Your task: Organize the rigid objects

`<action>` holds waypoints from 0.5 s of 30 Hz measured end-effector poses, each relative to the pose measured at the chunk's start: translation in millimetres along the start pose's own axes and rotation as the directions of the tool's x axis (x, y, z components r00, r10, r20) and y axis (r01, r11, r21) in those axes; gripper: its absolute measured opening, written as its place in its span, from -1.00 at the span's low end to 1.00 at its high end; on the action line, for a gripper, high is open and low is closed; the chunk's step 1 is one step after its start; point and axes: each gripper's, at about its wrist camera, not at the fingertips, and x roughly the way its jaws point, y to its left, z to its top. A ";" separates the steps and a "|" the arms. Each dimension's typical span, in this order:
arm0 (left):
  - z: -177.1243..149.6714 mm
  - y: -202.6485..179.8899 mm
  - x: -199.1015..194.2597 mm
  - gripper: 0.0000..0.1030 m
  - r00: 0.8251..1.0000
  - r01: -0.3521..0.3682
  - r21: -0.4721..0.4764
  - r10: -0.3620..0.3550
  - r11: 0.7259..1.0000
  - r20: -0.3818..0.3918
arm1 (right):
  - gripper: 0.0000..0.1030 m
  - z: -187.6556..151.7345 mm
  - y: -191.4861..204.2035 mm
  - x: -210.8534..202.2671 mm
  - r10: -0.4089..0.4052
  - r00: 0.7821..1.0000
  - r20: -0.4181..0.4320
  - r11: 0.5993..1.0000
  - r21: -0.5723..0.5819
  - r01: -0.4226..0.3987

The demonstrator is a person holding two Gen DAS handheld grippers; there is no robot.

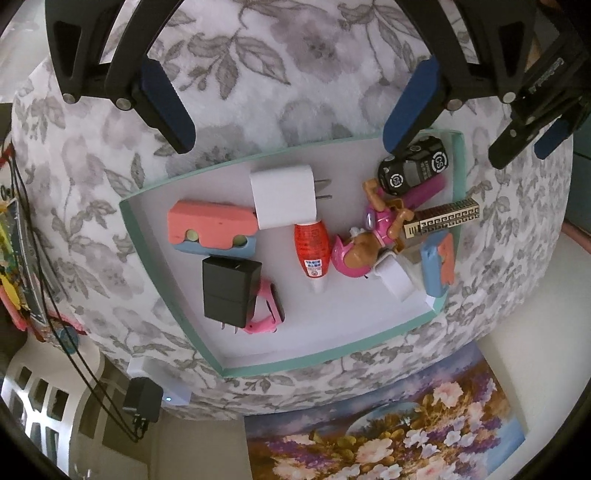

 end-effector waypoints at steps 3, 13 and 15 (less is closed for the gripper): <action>-0.4 2.5 -4.4 0.85 1.000 0.012 -0.011 -0.012 1.000 0.011 | 1.00 -0.7 -0.7 -5.4 0.003 1.000 0.018 1.000 0.006 -0.003; -0.1 7.9 -8.5 0.85 1.000 0.026 -0.035 -0.026 0.999 -0.001 | 1.00 -1.4 -0.2 -13.2 0.006 0.999 0.045 1.000 0.011 -0.007; -0.5 8.3 -9.1 0.84 1.000 0.016 -0.035 -0.016 0.999 -0.007 | 1.00 -1.3 -0.1 -14.3 0.007 0.999 0.049 1.000 0.009 -0.007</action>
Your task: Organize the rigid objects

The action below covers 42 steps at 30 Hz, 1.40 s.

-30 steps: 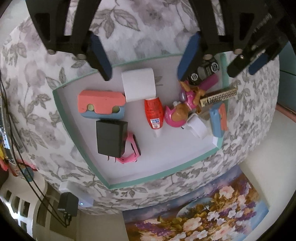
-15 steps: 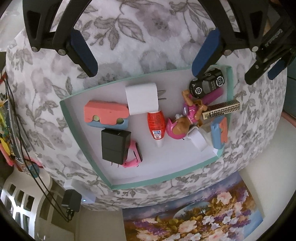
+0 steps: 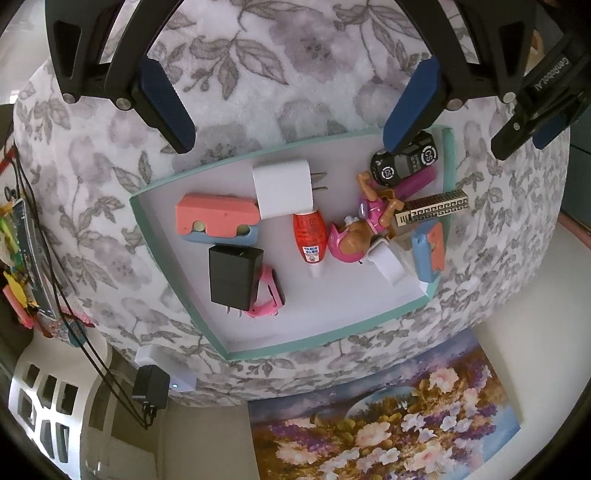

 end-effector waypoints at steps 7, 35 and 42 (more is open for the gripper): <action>-1.5 2.1 -2.0 0.84 0.999 -0.051 0.004 0.051 0.999 -0.013 | 1.00 -0.3 2.7 -6.6 0.003 1.000 0.024 1.000 -0.008 -0.003; -1.0 10.7 -8.3 0.84 0.996 -0.089 -0.027 0.089 0.996 -0.010 | 1.00 0.5 12.1 -14.6 0.020 0.999 0.050 0.999 -0.044 -0.018; -0.6 9.2 -6.1 0.84 0.996 -0.093 -0.022 0.092 0.995 -0.017 | 1.00 1.1 12.1 -11.9 0.020 0.999 0.038 0.999 -0.050 -0.018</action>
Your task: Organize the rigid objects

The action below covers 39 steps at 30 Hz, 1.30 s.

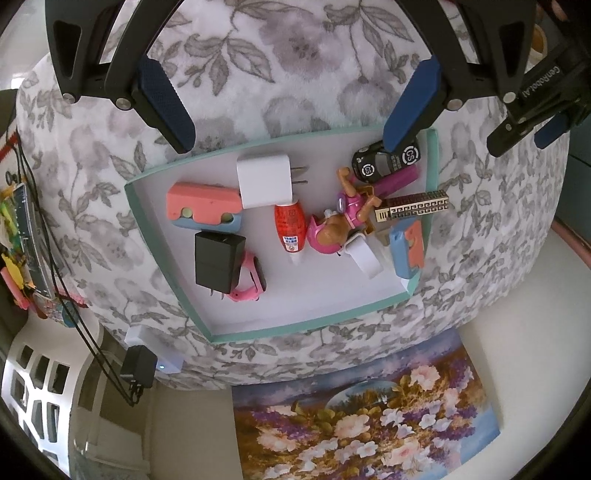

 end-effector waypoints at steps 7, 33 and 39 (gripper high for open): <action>0.3 -0.7 1.7 0.84 1.000 -0.006 0.006 0.006 1.000 -0.008 | 1.00 -0.5 2.0 0.7 -0.002 1.000 -0.001 1.000 -0.003 0.002; 2.3 3.2 8.5 0.84 0.998 -0.042 0.004 0.042 0.999 -0.042 | 1.00 1.4 11.3 4.9 -0.008 1.000 -0.009 0.997 -0.072 0.008; 2.8 5.5 9.0 0.84 0.998 -0.046 -0.008 0.046 0.999 -0.046 | 1.00 1.3 11.8 5.0 -0.010 1.000 -0.009 0.997 -0.071 0.010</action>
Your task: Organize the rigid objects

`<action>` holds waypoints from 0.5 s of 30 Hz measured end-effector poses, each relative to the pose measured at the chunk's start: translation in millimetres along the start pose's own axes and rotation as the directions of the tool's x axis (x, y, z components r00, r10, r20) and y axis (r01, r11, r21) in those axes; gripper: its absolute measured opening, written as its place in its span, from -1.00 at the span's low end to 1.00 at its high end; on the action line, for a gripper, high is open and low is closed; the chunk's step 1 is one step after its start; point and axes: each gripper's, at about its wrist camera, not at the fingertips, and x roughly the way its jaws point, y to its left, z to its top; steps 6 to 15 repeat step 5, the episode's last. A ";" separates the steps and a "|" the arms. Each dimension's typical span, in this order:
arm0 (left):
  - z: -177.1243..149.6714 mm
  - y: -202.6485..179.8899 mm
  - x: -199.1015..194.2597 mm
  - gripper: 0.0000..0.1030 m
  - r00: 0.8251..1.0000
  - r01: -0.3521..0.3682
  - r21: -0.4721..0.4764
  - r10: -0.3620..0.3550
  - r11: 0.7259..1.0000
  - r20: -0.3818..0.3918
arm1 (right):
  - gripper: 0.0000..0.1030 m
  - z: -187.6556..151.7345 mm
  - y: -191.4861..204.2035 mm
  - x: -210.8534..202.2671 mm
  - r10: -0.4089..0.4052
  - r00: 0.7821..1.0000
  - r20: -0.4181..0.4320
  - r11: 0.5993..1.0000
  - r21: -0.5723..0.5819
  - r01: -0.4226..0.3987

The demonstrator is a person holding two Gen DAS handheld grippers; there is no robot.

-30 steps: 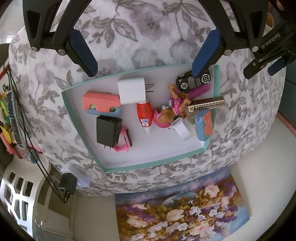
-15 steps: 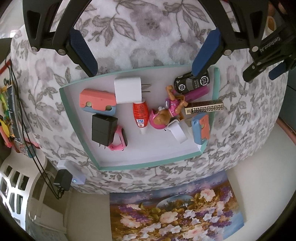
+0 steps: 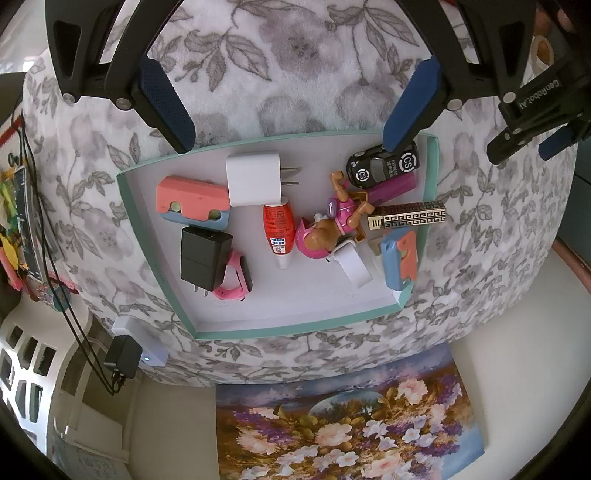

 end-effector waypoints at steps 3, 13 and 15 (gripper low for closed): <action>0.1 -0.9 -0.6 0.84 1.000 -0.001 0.002 0.001 1.000 0.002 | 1.00 0.0 0.0 0.0 0.001 1.000 -0.001 1.000 0.000 -0.001; 0.2 -0.8 -0.7 0.84 1.000 -0.002 0.000 0.002 1.000 0.002 | 1.00 -0.1 0.2 -0.2 -0.001 1.000 0.001 1.000 0.001 0.001; 0.2 -0.8 -0.7 0.84 1.000 -0.002 0.000 0.002 1.000 0.002 | 1.00 -0.1 0.2 -0.2 -0.001 1.000 0.001 1.000 0.001 0.001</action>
